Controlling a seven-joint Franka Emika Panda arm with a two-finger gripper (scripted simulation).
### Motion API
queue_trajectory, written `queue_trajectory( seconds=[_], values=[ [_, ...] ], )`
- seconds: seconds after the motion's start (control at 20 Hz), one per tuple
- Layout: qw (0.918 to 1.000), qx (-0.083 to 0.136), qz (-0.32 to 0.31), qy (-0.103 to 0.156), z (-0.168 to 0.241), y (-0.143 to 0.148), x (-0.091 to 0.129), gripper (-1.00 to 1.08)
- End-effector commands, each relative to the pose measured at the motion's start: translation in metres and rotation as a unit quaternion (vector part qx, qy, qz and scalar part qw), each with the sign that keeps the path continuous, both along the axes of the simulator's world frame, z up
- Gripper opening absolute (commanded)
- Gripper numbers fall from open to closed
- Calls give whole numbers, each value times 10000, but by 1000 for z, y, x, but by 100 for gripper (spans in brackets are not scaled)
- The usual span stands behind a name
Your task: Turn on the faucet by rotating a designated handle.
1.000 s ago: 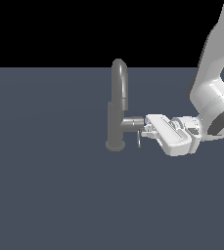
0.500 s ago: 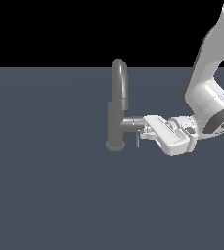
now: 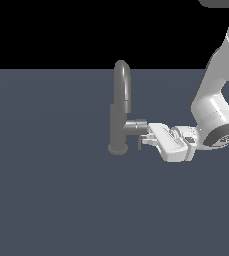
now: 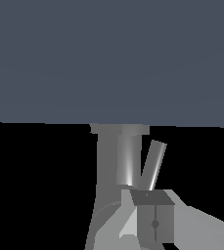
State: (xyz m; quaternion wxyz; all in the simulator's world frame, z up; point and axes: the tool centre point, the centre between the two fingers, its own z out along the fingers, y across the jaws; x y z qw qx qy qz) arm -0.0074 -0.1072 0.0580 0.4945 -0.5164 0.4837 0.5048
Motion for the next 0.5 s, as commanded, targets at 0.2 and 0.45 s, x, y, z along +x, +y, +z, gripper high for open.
queue_trajectory(
  seconds=[0.2,0.45],
  values=[
    [10000,34,-6,57,-15,15,17,-100],
    [10000,8,-19,97,-24,16,27,-100]
  ],
)
